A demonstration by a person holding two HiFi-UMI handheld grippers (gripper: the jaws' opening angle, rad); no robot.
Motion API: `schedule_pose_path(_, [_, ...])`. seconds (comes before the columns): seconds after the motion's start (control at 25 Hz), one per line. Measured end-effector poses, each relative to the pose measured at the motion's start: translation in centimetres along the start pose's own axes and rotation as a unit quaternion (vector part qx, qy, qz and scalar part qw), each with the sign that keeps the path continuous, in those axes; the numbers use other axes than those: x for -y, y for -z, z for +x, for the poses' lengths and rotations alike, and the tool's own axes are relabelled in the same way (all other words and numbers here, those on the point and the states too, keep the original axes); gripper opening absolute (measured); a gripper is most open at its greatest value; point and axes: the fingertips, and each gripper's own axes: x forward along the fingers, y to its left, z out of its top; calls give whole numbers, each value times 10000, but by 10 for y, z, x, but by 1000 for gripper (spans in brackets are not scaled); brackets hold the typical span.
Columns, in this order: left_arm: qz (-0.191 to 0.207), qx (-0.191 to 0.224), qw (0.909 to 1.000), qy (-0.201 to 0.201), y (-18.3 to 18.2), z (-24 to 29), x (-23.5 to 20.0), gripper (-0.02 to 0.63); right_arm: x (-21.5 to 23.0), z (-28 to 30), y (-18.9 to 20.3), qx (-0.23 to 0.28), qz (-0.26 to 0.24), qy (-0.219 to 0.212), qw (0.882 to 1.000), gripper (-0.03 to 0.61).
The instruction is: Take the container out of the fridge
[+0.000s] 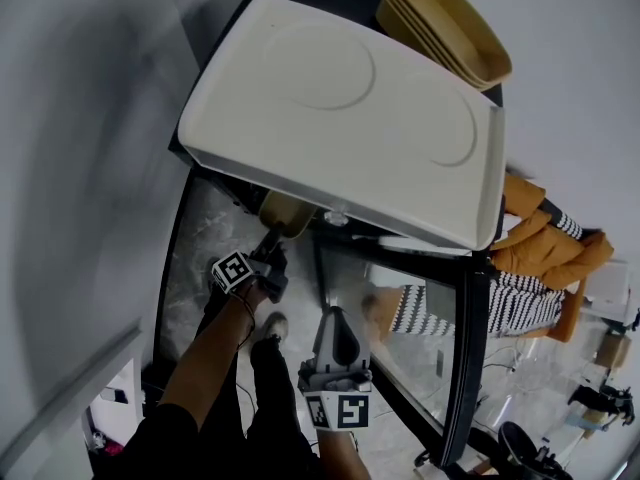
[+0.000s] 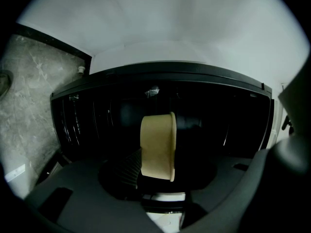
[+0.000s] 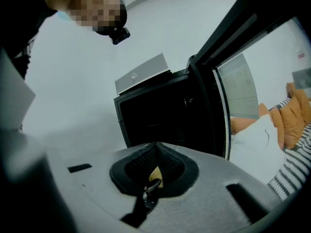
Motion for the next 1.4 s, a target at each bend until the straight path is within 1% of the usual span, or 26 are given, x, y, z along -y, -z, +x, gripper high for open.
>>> schedule_pose_path(0.16, [-12, -23, 9999, -98, 4, -14, -2, 196, -2, -6, -2, 3, 33, -1, 10000, 0])
schedule_pose_path(0.28, [148, -67, 9999, -19, 6, -21, -6, 196, -2, -10, -4, 38, 38, 15, 10000, 0])
schedule_pose_path(0.44, [-57, -52, 10000, -63, 13, -33, 4, 196, -2, -17, -9, 59, 19, 25, 10000, 0])
schedule_pose_path(0.56, [86, -54, 9999, -94, 16, -43, 0, 196, -3, -23, -15, 83, -4, 24, 10000, 0])
schedule_pose_path(0.72, [51, -69, 9999, -149, 24, -59, 4, 196, -4, -31, -25, 165, -10, 36, 9999, 0])
schedule_pose_path(0.88, [31, -63, 9998, -174, 30, -77, 14, 196, -5, -38, -35, 223, -71, 19, 9997, 0])
schedule_pose_path(1.0, [-125, 6, 9997, -219, 33, -91, 30, 196, -6, -43, -40, 222, -110, -6, 9997, 0])
schedule_pose_path(1.12, [-38, 49, 9997, -240, 32, -105, 39, 196, -10, -49, -46, 215, -162, -48, 9996, 0])
schedule_pose_path(1.28, [-138, -2, 9998, -109, 45, -129, 72, 196, -19, -61, -60, 255, -185, -108, 9994, 0])
schedule_pose_path(1.4, [-76, 65, 9999, -134, 48, -148, 84, 196, -24, -69, -72, 326, -151, -132, 9993, 0])
